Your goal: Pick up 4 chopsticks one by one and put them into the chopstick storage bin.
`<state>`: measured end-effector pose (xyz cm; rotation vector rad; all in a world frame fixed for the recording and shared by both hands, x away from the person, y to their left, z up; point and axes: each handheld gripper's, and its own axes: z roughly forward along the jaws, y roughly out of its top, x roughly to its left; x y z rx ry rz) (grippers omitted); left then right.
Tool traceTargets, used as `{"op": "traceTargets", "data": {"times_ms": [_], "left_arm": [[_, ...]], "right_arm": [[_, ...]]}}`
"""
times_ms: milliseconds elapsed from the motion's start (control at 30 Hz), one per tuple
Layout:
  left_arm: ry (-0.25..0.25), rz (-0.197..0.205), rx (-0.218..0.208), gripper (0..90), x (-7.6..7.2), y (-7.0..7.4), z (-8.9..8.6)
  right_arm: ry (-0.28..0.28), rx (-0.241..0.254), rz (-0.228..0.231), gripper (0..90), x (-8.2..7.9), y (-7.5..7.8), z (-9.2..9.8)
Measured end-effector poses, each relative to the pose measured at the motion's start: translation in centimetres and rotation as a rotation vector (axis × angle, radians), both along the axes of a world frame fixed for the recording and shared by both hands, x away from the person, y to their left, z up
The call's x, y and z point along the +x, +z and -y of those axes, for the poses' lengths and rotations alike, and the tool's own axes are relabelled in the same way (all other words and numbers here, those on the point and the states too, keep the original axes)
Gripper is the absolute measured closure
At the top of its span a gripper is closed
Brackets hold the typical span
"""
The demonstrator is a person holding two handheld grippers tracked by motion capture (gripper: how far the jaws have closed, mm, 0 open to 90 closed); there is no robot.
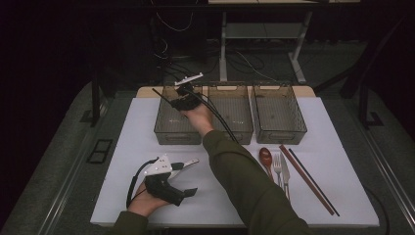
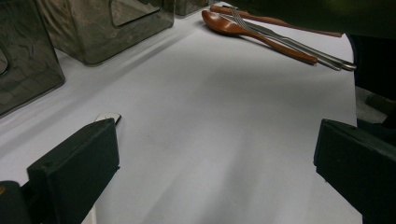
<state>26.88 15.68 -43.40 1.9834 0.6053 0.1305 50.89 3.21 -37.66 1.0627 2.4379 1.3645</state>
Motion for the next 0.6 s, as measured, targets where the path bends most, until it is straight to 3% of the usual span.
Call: {"op": "traceTargets", "data": {"times_ms": [300, 400, 600], "left_arm": [[-0.002, 0.001, -0.001, 0.0, -0.02, 0.01, 0.01], [-0.001, 0.002, -0.002, 0.0, -0.03, 0.03, -0.01], [-0.004, 0.002, 0.004, 0.0, -0.03, 0.0, 0.0]], "right_arm": [[-0.012, -0.022, -0.008, 84.5, 0.11, -0.41, -0.46], [-0.012, -0.013, -0.021, 72.8, 0.29, -0.47, -0.41], [-0.005, -0.034, -0.02, 62.8, 0.16, -0.02, 0.14]]}}
